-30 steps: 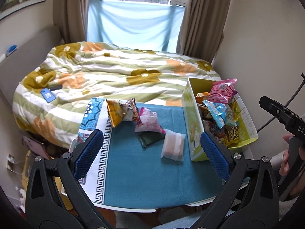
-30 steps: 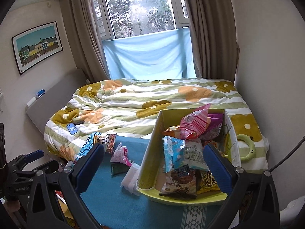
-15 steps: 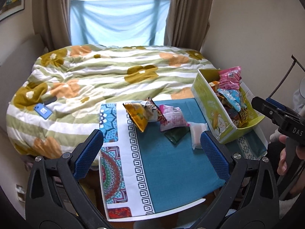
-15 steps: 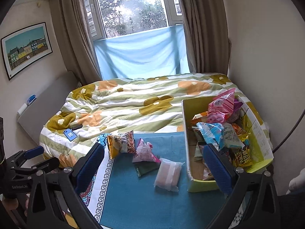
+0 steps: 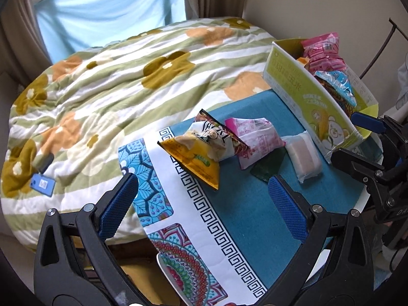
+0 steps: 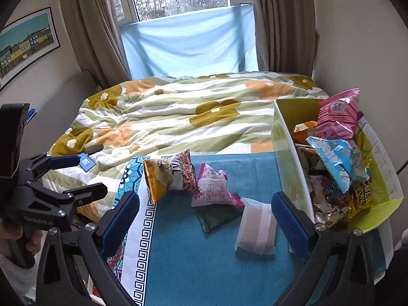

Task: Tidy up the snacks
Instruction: 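Grasp the TAIKI chip bag with the left tool while the right tool grasps the pink-white bag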

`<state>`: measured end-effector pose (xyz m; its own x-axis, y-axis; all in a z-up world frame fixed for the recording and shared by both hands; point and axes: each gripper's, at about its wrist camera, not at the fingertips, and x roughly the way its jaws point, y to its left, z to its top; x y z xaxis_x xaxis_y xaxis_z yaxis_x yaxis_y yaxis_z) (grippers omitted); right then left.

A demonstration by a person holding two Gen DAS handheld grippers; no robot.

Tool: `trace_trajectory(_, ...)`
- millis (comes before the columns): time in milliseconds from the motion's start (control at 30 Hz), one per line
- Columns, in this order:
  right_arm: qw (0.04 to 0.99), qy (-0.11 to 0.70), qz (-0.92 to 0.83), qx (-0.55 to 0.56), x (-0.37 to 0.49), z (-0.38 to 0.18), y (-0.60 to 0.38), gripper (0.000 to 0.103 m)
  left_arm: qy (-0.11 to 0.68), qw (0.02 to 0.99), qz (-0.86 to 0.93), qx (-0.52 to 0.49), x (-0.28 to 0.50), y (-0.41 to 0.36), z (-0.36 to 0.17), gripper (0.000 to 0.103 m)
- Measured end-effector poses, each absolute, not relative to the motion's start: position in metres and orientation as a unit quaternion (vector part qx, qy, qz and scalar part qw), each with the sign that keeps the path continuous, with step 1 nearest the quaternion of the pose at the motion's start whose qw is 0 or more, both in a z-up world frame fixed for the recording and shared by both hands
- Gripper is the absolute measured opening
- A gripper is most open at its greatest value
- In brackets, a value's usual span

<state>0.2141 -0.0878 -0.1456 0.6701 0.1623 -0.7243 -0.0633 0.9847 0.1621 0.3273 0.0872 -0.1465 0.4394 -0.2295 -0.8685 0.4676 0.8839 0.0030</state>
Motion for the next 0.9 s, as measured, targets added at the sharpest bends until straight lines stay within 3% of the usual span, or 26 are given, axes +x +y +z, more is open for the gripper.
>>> trace_trajectory(433, 0.846, 0.523, 0.100, 0.019, 0.311, -0.256, -0.080, 0.103, 0.545, 0.767, -0.255, 0.223, 0.414, 0.034, -0.247, 0.101)
trace_trajectory(733, 0.828, 0.546, 0.128, -0.012, 0.339, -0.282, -0.084, 0.103, 0.565, 0.738, -0.284, 0.236, 0.441, 0.019, -0.282, 0.101)
trace_trajectory(900, 0.820, 0.555, 0.139, -0.009, 0.348, -0.290, -0.081, 0.103, 0.575, 0.731, -0.287, 0.227, 0.445, 0.024, -0.291, 0.086)
